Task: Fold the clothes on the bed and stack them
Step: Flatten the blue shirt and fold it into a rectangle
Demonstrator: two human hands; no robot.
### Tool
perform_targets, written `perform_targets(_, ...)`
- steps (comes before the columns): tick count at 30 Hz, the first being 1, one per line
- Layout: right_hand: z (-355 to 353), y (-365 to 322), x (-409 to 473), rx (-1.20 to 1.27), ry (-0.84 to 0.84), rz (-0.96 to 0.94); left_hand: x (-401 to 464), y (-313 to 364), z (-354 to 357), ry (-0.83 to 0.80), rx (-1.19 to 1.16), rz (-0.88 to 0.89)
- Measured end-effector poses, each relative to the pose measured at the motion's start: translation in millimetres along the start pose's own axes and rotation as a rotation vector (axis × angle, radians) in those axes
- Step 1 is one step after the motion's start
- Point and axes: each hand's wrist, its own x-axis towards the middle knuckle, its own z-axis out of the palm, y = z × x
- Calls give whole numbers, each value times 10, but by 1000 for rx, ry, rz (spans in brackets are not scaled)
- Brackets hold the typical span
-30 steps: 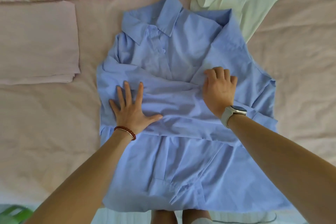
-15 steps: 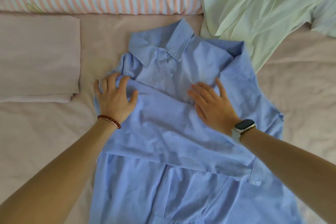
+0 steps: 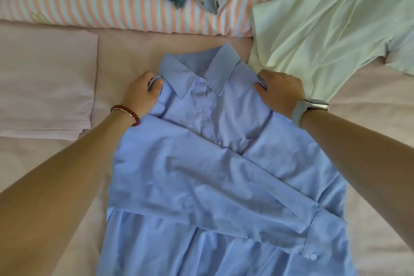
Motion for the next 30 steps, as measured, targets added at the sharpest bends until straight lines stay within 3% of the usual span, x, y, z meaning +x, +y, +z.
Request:
perform_targets(3,-66,-6,-313,66,260,-187,-352,121,-30,187,15,133)
perform_targets(6,-140,81,-705,53,398,-368,-878,208,-97,202,66,267)
perform_targets(10,-113,275,-1432,26,341,-489,-1651,194,-176,136,281,576)
perform_targets(16,200,682,-2689,-80,136,-638,-2800,-138,-149,-205,428,799)
perform_targets(21,343,777,-3317,-211,-192,-584,-3283,-425,-100,-624,681,811)
perform_targets(23,363,716,-3369,-187,-242,-527,-3332,-416,-86,-695,737,767)
perform_targets(27,364,329,-3258,57,-127,-420,-3302,-231,18,-519,526,658)
perform_targets(30,441,-22,-3231,244,-199,-318,-3280,5,129,-421,513,600)
